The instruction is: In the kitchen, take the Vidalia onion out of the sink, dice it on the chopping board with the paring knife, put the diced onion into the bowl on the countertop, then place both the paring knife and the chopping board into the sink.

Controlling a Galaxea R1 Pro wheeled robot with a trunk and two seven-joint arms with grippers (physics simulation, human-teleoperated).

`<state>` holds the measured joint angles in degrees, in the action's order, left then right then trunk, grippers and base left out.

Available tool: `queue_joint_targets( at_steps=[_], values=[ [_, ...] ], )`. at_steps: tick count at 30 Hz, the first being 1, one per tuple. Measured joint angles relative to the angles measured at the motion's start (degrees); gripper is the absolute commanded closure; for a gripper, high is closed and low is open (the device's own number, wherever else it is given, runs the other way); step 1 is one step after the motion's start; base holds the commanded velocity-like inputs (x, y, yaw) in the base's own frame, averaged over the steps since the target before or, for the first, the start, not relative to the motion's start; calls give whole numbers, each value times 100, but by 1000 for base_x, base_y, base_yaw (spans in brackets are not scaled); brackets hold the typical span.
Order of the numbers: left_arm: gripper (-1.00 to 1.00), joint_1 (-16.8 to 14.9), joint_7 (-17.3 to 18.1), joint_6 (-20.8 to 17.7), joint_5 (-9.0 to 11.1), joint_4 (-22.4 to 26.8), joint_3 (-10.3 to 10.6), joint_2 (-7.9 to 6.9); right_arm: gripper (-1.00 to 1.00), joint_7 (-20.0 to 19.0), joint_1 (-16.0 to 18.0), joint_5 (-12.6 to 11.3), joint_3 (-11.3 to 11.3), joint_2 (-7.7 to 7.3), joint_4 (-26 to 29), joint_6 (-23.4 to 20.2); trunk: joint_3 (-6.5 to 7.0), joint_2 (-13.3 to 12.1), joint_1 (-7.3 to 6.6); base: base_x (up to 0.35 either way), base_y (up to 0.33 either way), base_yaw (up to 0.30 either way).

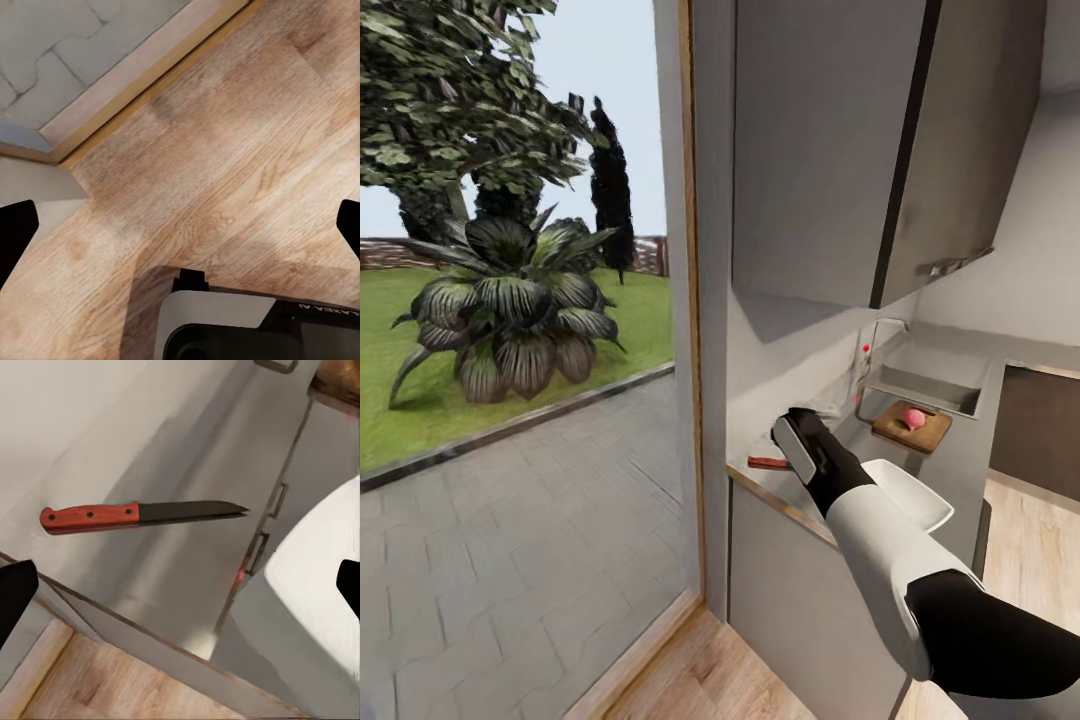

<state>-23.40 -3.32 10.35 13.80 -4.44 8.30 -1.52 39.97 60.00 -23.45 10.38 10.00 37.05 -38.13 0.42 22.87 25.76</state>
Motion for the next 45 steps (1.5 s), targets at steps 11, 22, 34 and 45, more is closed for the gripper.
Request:
queue_joint_targets(
  at_steps=[11, 22, 34, 45],
  values=[
    [-100, 0, 7, 0, 0, 0, 0, 0, -100, 395, 3, -33, -72, 0, 26, 34, 0, 0, 0, 0, 0, 0],
    [-100, 0, 7, 2, -8, -1, 0, 0, -100, 404, 8, -41, -76, 0, 286, 25, 0, 0, -1, 28, 71, 0],
    [-100, 0, 9, 0, -8, 0, 1, -8, -100, 579, 4, -16, -656, 0, 282, 31, 0, 0, 0, 52, 103, 0],
    [-100, 0, 9, 0, -9, 0, 0, -9, -100, 881, 2, -31, -1486, -3, 267, 179, 0, 0, 0, 0, 0, 0]
  ],
)
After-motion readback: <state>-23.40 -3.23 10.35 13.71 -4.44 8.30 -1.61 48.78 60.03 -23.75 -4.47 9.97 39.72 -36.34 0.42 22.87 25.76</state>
